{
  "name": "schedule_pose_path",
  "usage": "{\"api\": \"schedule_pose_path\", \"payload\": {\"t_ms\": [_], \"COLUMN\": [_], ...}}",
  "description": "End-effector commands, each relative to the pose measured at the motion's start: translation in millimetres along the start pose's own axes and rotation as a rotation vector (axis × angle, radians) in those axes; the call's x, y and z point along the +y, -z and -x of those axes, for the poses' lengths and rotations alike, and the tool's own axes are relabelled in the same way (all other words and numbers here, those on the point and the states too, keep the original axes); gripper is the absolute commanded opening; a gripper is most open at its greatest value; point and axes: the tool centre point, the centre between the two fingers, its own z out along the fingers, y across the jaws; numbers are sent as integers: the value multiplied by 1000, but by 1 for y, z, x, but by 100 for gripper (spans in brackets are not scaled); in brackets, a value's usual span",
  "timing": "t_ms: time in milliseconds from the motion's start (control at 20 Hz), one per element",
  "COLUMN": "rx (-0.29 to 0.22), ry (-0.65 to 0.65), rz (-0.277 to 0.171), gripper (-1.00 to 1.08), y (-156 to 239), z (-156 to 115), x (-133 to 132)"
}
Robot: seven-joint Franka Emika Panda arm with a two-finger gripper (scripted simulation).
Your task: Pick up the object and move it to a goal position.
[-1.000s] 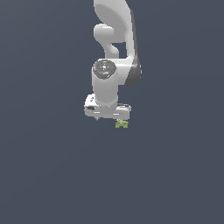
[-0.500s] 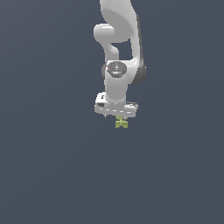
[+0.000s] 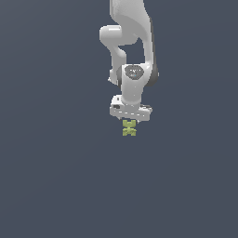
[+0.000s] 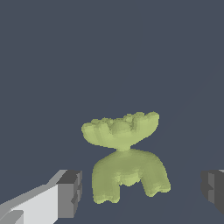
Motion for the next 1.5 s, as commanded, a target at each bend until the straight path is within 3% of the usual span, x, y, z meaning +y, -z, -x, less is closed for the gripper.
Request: {"api": "schedule_pose_path", "payload": {"t_ms": [0,450,1250,1300,1450], "rx": [4,6,7,7,7], "ry": [-8,-11,-13,-13,-13], "rz": [-1,-2,-2,-2,-2], "gripper": [100,100,100,-100,-100], "y": [-3,-7,-55,-55,-55], "z": [7,12,13,13,13], "x": [-3,-5,-5,-5,-5]}}
